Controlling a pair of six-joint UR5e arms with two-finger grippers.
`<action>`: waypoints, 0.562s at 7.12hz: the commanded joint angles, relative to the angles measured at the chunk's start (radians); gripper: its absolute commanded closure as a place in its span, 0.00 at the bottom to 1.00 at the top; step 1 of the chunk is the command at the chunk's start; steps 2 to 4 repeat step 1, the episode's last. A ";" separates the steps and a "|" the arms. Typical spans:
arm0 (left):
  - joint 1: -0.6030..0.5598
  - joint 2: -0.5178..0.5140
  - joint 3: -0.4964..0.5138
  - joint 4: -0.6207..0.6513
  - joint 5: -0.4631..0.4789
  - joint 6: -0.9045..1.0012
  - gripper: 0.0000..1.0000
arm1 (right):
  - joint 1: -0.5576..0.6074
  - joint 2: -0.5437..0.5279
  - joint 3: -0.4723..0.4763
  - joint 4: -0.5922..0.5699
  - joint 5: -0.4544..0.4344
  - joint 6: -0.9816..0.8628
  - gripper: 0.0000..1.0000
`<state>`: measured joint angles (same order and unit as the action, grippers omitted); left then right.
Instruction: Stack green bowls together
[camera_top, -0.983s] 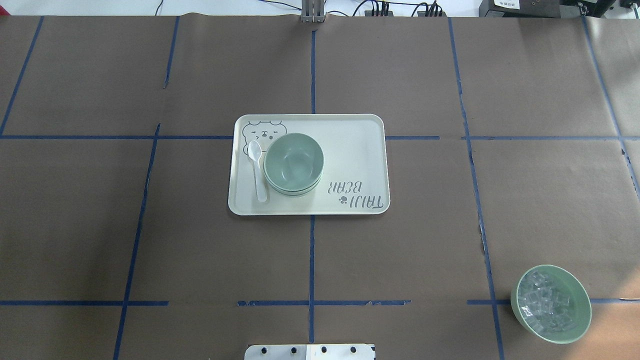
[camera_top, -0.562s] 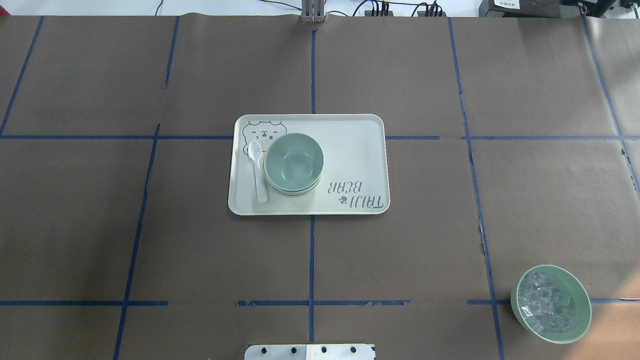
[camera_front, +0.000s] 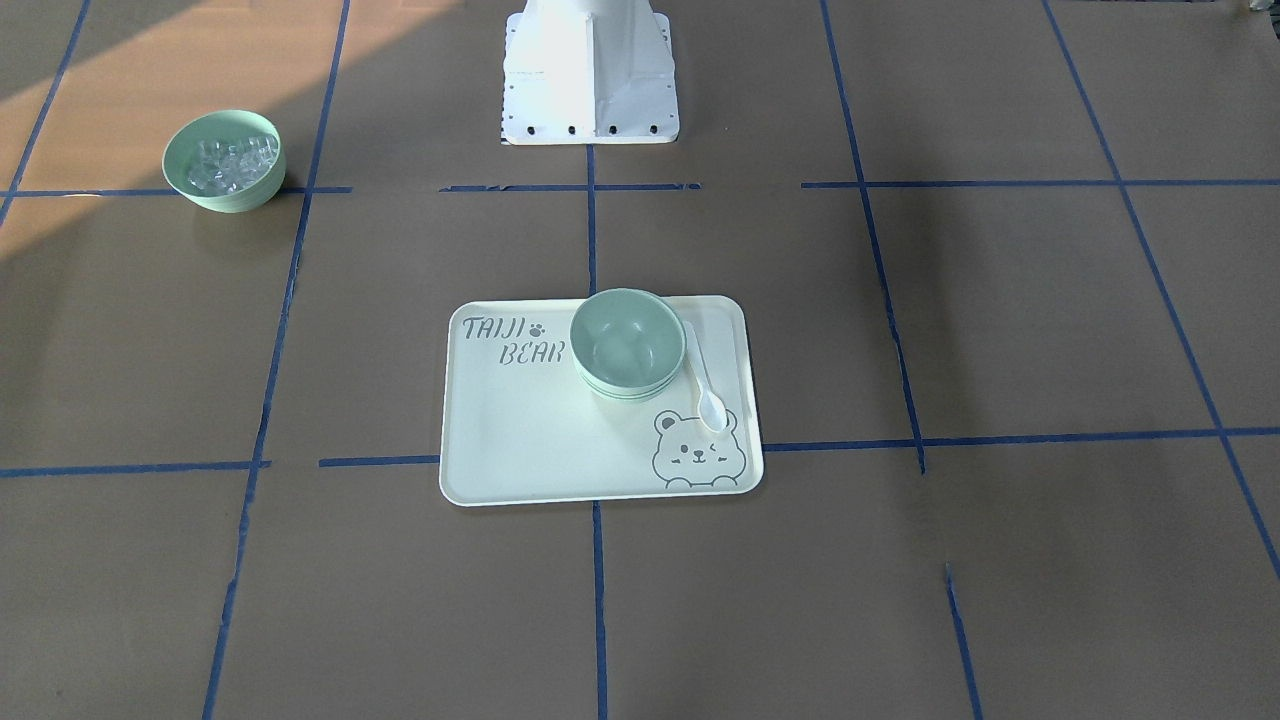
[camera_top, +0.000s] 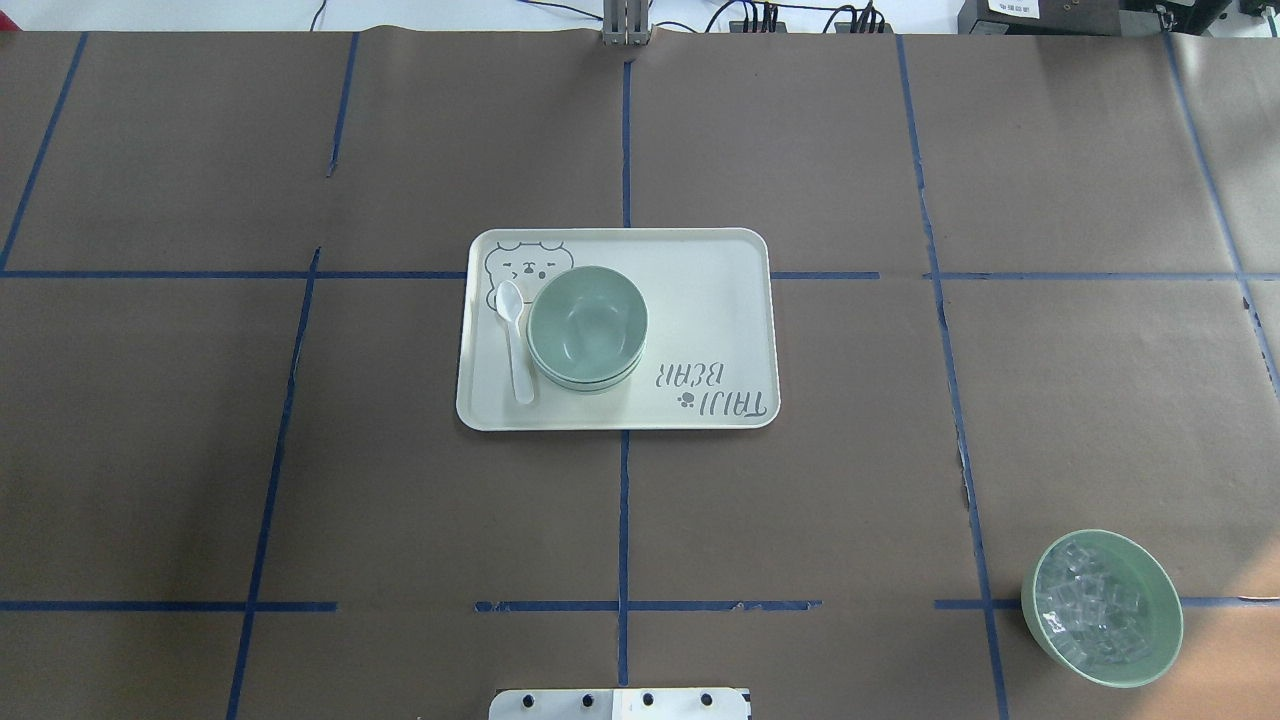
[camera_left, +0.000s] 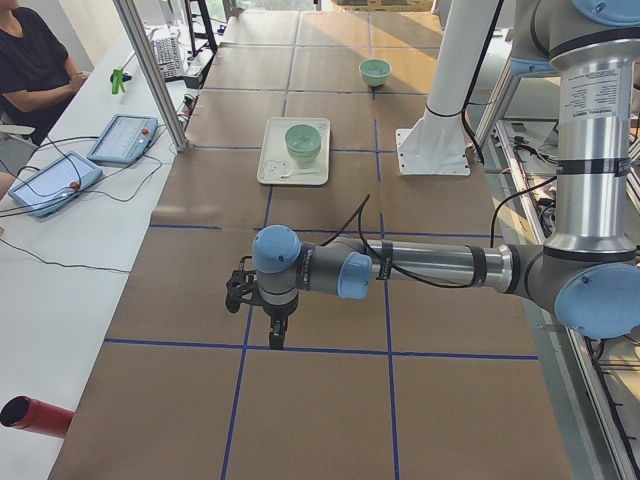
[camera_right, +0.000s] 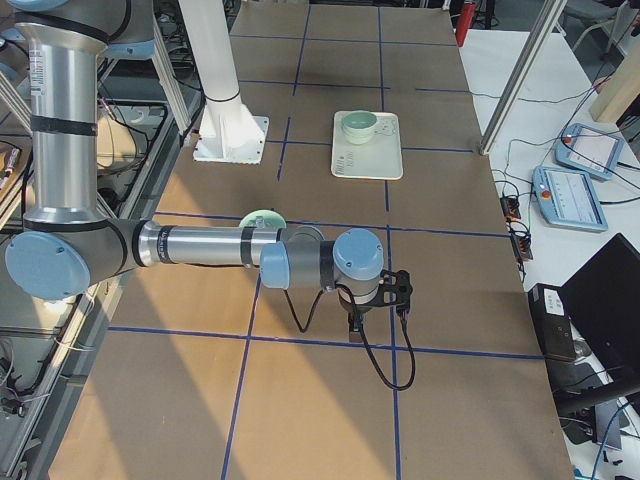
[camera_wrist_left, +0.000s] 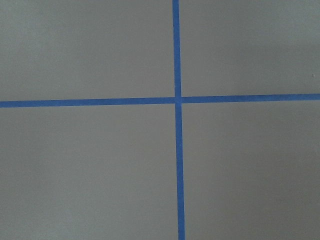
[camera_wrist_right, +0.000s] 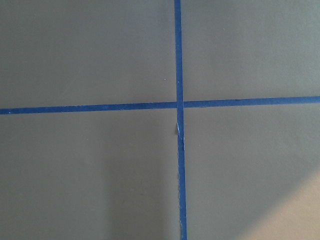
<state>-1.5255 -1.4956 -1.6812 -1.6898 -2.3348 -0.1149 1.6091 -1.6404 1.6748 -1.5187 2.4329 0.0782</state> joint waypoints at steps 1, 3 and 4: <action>-0.001 -0.002 0.000 -0.001 0.000 0.000 0.00 | 0.000 -0.001 -0.001 0.000 0.000 0.000 0.00; -0.001 -0.002 0.000 -0.001 0.000 0.000 0.00 | 0.000 -0.001 -0.001 0.000 0.000 0.000 0.00; -0.001 -0.002 0.000 -0.001 0.000 0.000 0.00 | 0.000 -0.001 -0.001 0.000 0.000 0.000 0.00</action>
